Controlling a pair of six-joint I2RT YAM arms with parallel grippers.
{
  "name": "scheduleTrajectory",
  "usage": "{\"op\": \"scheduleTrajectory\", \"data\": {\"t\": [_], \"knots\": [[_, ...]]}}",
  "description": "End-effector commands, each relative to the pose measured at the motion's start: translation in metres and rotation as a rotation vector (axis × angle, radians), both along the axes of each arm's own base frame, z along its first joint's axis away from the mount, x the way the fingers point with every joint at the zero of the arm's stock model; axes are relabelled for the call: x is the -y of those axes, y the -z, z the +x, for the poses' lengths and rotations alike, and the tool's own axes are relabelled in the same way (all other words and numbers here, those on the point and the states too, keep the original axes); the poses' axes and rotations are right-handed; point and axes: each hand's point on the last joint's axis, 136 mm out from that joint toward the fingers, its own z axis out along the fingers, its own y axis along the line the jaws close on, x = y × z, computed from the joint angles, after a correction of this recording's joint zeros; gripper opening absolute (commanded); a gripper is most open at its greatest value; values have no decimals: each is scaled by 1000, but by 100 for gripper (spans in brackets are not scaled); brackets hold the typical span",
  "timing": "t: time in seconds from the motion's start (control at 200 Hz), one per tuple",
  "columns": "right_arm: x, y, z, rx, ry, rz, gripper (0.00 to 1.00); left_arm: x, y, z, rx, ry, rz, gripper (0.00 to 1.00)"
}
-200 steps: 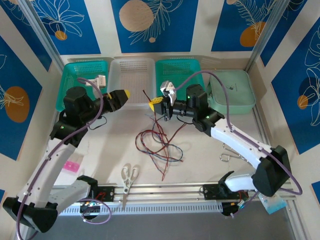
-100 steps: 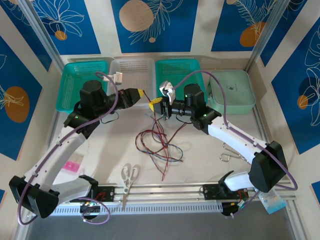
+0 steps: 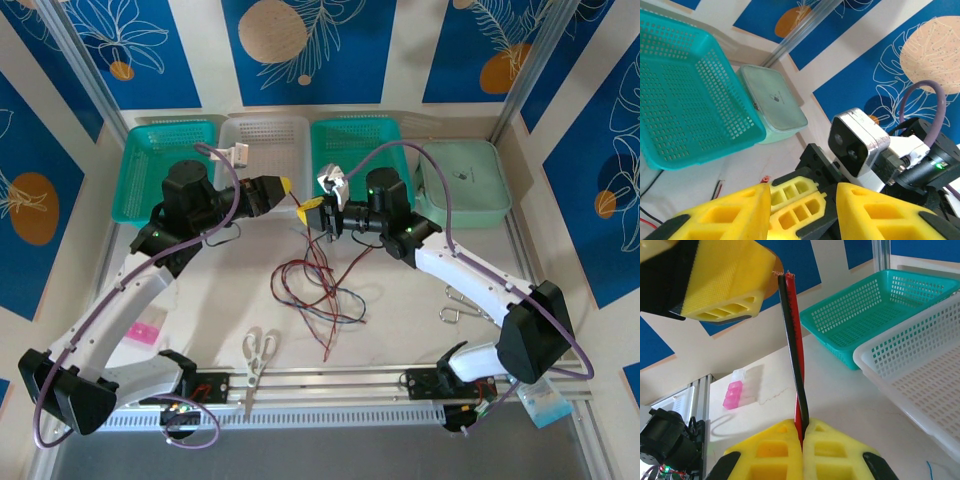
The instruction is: Untangle the cables
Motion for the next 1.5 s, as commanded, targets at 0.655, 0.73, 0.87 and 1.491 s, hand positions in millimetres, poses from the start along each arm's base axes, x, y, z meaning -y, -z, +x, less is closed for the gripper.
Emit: {"op": "scheduleTrajectory", "data": {"t": [0.655, 0.73, 0.87, 1.491], "knots": [[-4, -21, -6, 30, -32, 26, 0, 3, 10, 5, 1, -23, 39, 28], [-4, -20, -6, 29, -32, 24, 0, 3, 10, 5, 1, -21, 41, 28], [-5, -20, -6, 27, -32, 21, 0, 3, 13, 6, -4, -26, 47, 21], [-2, -20, 5, 16, 34, 9, 0, 12, 15, 0, -15, 5, 48, 0]]}}
